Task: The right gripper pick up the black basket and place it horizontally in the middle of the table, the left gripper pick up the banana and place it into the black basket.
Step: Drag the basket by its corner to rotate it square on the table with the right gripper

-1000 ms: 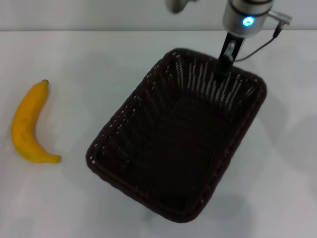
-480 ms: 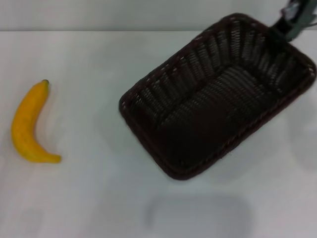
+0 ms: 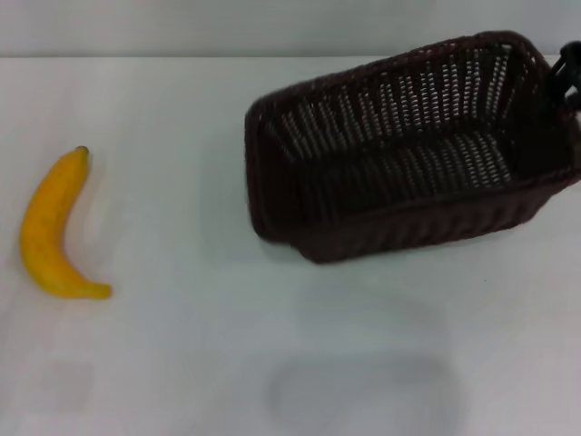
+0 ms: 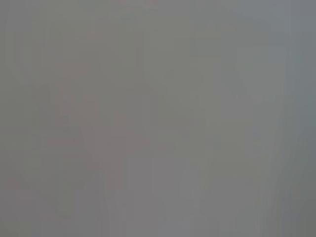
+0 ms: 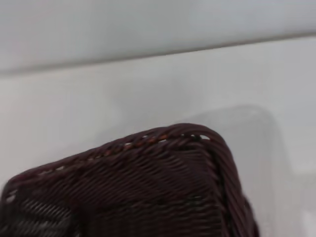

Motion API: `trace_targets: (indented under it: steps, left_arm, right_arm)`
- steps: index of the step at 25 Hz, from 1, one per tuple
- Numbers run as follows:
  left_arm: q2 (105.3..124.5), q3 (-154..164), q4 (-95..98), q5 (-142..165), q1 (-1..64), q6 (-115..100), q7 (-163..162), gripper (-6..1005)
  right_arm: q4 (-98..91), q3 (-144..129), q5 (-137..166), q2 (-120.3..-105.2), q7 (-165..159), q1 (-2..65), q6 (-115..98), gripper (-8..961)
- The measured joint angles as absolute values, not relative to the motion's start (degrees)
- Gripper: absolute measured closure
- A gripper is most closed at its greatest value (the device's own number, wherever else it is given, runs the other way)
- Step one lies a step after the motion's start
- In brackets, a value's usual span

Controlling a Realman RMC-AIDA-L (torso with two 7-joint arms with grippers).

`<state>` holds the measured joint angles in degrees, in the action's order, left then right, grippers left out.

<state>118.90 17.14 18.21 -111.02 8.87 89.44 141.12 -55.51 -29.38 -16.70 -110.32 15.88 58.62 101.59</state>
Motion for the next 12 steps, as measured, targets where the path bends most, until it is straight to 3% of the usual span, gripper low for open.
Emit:
trace_targets:
  steps: [3, 7, 12]
  left_arm:
    - [118.78, 17.1, 18.5, -111.0, 9.1, 89.4, 141.1, 139]
    - [118.60, 17.1, 18.7, -111.0, 9.9, 89.1, 141.1, 139]
    - [118.41, 17.1, 18.9, -111.0, 10.9, 88.1, 141.1, 140]
  right_arm:
    - [-57.8, -30.9, -20.2, -111.79, 14.7, 54.5, 101.7, 773]
    - [-63.2, -35.4, -20.1, -115.04, 14.2, 51.2, 102.3, 774]
    - [-67.6, -41.9, -20.1, -115.96, 12.2, 48.1, 102.6, 775]
